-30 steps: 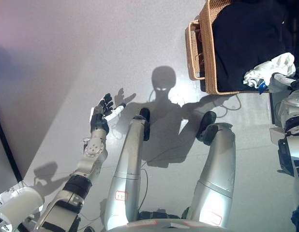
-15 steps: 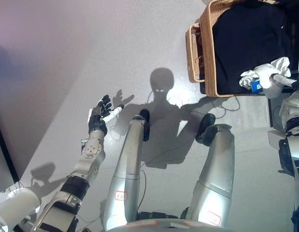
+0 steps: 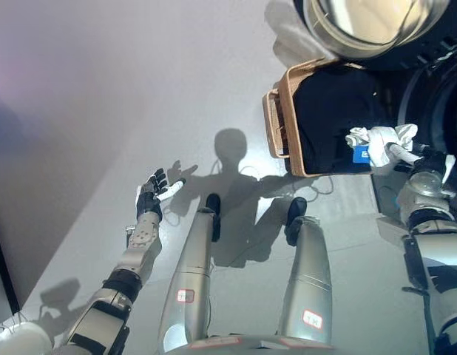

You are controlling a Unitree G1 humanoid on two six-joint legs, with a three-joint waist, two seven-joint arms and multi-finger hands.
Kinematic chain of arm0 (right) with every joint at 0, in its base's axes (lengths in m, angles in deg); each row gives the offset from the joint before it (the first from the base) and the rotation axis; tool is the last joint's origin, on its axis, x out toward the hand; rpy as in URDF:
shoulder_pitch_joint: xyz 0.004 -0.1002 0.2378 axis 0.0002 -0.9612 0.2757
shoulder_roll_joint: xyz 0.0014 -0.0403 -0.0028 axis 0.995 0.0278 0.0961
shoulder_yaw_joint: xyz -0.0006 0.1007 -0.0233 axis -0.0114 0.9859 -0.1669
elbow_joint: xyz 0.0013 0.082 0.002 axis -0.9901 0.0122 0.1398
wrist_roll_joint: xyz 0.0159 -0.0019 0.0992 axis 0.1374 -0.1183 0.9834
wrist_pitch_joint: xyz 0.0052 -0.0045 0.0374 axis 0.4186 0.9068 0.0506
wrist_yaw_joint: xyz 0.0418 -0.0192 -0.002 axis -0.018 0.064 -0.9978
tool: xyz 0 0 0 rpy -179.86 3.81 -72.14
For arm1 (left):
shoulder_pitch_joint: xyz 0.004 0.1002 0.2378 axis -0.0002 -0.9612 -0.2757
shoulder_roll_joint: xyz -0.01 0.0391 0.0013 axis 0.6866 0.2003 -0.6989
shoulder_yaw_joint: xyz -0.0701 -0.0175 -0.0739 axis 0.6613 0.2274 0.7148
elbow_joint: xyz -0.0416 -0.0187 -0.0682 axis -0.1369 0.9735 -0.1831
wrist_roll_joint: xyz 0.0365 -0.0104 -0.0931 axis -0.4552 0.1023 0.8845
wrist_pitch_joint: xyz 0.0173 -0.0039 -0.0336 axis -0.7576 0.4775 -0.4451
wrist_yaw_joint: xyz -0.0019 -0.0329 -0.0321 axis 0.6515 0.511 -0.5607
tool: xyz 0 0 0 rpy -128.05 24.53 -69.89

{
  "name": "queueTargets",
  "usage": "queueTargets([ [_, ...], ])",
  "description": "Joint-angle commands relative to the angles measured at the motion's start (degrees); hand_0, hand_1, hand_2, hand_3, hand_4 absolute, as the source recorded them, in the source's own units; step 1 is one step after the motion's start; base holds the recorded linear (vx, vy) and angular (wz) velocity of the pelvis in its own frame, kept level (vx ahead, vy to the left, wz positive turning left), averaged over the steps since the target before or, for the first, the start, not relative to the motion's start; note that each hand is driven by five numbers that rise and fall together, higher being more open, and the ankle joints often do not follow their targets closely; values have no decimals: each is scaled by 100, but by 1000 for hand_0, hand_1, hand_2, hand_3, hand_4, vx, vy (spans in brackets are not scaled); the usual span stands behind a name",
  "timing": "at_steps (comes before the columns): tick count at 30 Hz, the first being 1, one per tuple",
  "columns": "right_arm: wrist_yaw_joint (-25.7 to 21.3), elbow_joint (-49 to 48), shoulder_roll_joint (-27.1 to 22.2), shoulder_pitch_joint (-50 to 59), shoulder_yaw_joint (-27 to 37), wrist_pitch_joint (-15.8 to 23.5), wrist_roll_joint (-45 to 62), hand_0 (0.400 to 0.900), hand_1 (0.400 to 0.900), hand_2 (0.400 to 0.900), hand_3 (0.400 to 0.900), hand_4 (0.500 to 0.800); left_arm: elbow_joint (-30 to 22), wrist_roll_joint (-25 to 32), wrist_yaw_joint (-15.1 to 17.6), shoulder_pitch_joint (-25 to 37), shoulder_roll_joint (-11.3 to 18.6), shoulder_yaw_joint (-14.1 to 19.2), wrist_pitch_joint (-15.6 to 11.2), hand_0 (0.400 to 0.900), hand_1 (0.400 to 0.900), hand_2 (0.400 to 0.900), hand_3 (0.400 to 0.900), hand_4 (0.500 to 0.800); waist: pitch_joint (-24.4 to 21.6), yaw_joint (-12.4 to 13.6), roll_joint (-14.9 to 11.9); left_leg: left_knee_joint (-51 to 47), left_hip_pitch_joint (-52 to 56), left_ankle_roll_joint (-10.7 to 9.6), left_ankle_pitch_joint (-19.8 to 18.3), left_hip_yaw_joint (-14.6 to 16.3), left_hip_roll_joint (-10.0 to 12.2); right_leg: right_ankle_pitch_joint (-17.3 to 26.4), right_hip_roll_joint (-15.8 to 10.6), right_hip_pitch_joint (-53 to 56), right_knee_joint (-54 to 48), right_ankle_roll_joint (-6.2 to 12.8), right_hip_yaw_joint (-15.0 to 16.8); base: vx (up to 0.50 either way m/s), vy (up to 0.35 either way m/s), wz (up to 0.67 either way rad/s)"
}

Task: Put the clothes in the basket into the washing machine.

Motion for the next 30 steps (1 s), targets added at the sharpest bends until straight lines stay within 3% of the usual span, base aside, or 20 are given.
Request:
queueTargets([
  [1,-39,-173,-15,-148,514,739,1313,400,400,400,400,500,275,121,70,129,141,599,-374,900,900,900,900,800,-65,-152,-40,-1331,778,-301,635,-308,213,262,143,975,-739,-72,-156,111,-11,-9],
  [5,218,-319,378,-397,1075,987,2638,400,400,400,400,500,445,190,48,152,106,626,-392,900,900,900,900,800,-122,-203,-49,-1989,1449,-354,821,-202,282,454,200,1625,-1412,-32,-201,104,-13,-9],
  [14,440,-710,444,-421,2043,1422,4361,400,400,400,400,500,349,314,-31,-85,74,816,-395,900,900,900,900,800,-273,-254,90,-3179,2363,-456,1245,-52,372,750,211,2289,-2255,61,-177,65,1,-7],
  [19,148,-827,-94,-218,2586,1710,4611,400,400,400,400,500,154,318,-114,-358,-4,795,-366,900,900,900,900,800,-435,-287,293,-3661,2629,-491,1423,-8,347,730,177,2356,-2375,90,-85,37,25,1],
  [23,-9,-975,-864,141,2521,1744,4390,400,400,400,400,500,-137,304,-165,-560,57,858,-383,900,900,900,900,800,-513,-278,386,-4036,2764,-537,1658,39,373,771,167,2296,-2396,95,-30,20,41,-1],
  [26,-27,-1412,-1175,200,2250,1830,3954,400,400,400,400,500,-329,223,-179,-722,88,898,-414,900,900,900,900,800,-586,-264,377,-4237,2869,-562,1724,78,424,723,183,2261,-2395,102,2,-3,8,-8],
  [27,-41,-1383,-1282,233,2109,1809,3823,900,900,900,900,800,-297,198,-187,-707,91,882,-416,900,900,900,900,800,-582,-269,355,-4233,2848,-565,1771,85,443,764,204,2224,-2390,90,28,-10,-35,-9],
  [30,94,-1103,-1326,213,1915,1547,3648,900,900,900,900,800,-219,157,-220,-665,70,815,-406,900,900,900,900,800,-556,-289,313,-4147,2824,-558,1748,90,489,801,264,2181,-2371,75,56,-16,-41,-12],
])
